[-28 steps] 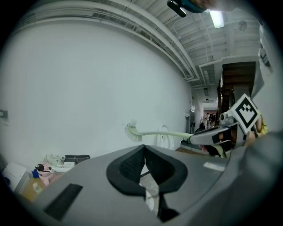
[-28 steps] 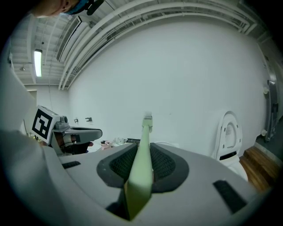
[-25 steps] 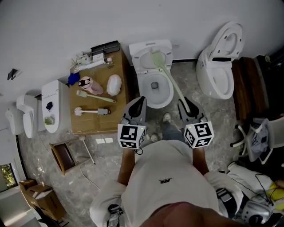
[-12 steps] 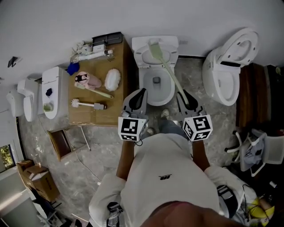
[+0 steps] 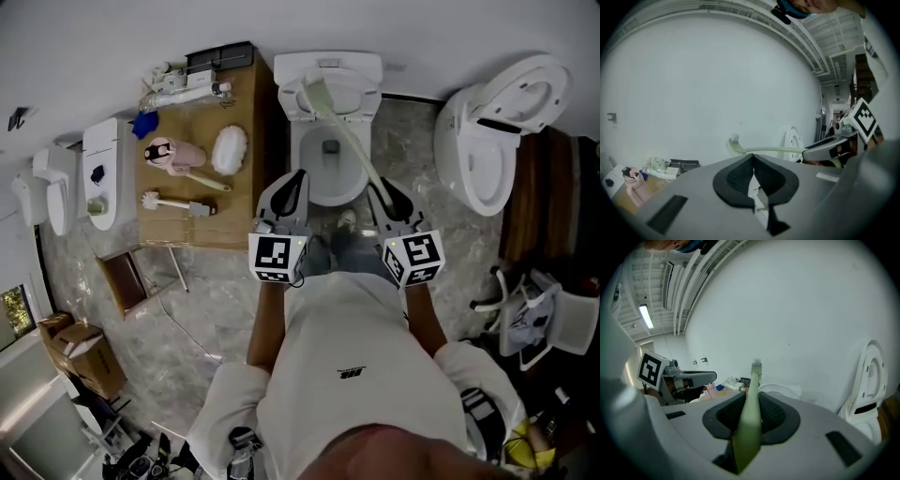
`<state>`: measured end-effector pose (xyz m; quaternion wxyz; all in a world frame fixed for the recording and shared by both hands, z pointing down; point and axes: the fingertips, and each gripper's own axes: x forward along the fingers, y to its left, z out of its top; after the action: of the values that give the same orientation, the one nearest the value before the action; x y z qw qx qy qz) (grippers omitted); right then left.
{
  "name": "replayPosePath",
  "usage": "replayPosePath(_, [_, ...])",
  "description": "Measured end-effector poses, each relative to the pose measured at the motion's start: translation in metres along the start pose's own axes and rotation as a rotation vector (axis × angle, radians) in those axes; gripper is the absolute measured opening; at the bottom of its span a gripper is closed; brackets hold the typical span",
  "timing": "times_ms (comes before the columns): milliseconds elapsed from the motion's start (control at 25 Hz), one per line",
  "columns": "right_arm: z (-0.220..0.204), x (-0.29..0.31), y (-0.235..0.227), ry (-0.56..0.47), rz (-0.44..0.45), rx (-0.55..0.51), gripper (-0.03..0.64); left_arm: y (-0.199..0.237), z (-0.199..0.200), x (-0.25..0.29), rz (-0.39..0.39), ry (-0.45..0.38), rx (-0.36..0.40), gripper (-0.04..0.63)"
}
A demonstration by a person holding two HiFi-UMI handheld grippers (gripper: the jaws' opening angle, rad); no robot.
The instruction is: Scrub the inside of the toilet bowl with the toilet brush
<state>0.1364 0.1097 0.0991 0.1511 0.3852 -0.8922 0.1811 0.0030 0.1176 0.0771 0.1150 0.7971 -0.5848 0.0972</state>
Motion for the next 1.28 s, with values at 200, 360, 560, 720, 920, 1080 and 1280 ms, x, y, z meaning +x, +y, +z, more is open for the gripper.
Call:
replayPosePath(200, [-0.027,0.015,-0.008,0.062,0.005,0.041,0.079,0.01,-0.029,0.017,0.002,0.057,-0.016,0.011])
replayPosePath(360, [-0.049,0.026,-0.011,0.106,-0.008,0.056,0.079,0.016,-0.052,0.027,-0.01,0.09,-0.034,0.011])
replayPosePath(560, [-0.075,0.044,-0.015,0.144,-0.032,0.083,0.08,0.023,-0.089,0.041,-0.048,0.14,-0.076,0.011])
replayPosePath(720, [-0.091,0.066,-0.022,0.175,-0.06,0.105,0.08,0.032,-0.112,0.06,-0.084,0.165,-0.111,0.011])
replayPosePath(920, [-0.113,0.092,-0.027,0.213,-0.103,0.14,0.079,0.044,-0.142,0.08,-0.124,0.207,-0.153,0.011])
replayPosePath(1080, [-0.131,0.108,-0.027,0.241,-0.127,0.164,0.08,0.053,-0.162,0.092,-0.145,0.234,-0.166,0.011])
replayPosePath(1280, [-0.149,0.124,-0.027,0.26,-0.155,0.183,0.078,0.064,-0.185,0.102,-0.166,0.265,-0.17,0.011])
